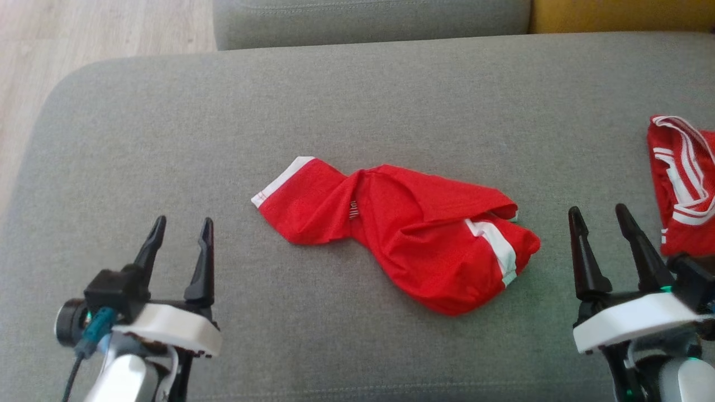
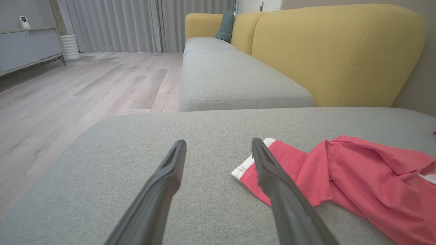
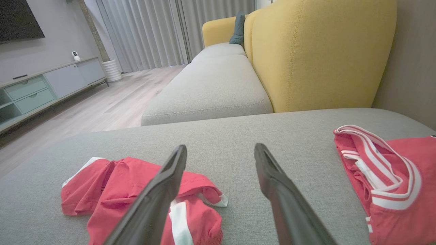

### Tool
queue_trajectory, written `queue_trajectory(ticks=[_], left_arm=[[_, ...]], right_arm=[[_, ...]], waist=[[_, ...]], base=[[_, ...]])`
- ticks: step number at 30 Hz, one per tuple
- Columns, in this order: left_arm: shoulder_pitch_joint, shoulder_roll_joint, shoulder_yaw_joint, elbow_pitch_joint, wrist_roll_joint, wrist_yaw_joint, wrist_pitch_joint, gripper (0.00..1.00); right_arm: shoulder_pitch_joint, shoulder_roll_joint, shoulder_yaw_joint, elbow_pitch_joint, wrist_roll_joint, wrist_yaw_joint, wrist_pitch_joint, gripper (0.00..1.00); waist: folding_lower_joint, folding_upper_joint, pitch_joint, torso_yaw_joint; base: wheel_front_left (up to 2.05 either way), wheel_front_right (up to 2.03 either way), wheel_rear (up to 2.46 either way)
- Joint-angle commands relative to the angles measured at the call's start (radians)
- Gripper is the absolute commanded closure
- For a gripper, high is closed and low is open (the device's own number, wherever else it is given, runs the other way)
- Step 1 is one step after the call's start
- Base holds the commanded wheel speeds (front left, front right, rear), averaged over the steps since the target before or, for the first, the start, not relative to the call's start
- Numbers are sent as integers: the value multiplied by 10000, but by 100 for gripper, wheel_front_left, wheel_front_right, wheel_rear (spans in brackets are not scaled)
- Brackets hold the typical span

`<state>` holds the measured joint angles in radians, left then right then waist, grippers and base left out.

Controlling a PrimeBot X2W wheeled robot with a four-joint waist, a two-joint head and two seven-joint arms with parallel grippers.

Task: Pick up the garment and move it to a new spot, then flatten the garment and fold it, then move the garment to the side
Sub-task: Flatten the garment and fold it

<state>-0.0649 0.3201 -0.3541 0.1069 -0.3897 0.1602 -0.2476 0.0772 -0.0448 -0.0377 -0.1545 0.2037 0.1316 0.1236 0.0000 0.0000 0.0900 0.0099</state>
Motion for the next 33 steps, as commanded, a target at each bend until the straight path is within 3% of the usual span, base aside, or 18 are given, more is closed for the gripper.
queue_trajectory(ticks=[1, 6, 18, 24, 33], left_arm=[[-530, 329, 270, -363, 86, 67, 6, 0], [-1178, 164, -365, -586, 283, -261, 538, 0], [-3798, -1392, -2904, -31, 217, -2072, 3248, 0], [-4894, -1784, -3850, 831, 617, -2526, 3721, 0], [-5832, -1939, -4212, 2448, 598, -2698, 4223, 0]], right_arm=[[-192, -55, 209, -425, 32, -9, 25, 0], [-322, -55, 193, -459, 41, -9, 11, 0], [-823, -54, 332, -374, 102, -9, -127, 0], [-1042, -54, 375, -174, 227, -9, -331, 0], [-1179, -54, 424, 40, 400, -9, -607, 0]], waist=[[0, 0, 59, 9], [0, 0, 411, 12], [0, 0, 1374, -554], [0, 0, 1725, -1022], [0, 0, 2047, -1451]], base=[[0, 0, 0], [0, 0, 0], [0, 0, 0], [0, 0, 0], [0, 0, 0]])
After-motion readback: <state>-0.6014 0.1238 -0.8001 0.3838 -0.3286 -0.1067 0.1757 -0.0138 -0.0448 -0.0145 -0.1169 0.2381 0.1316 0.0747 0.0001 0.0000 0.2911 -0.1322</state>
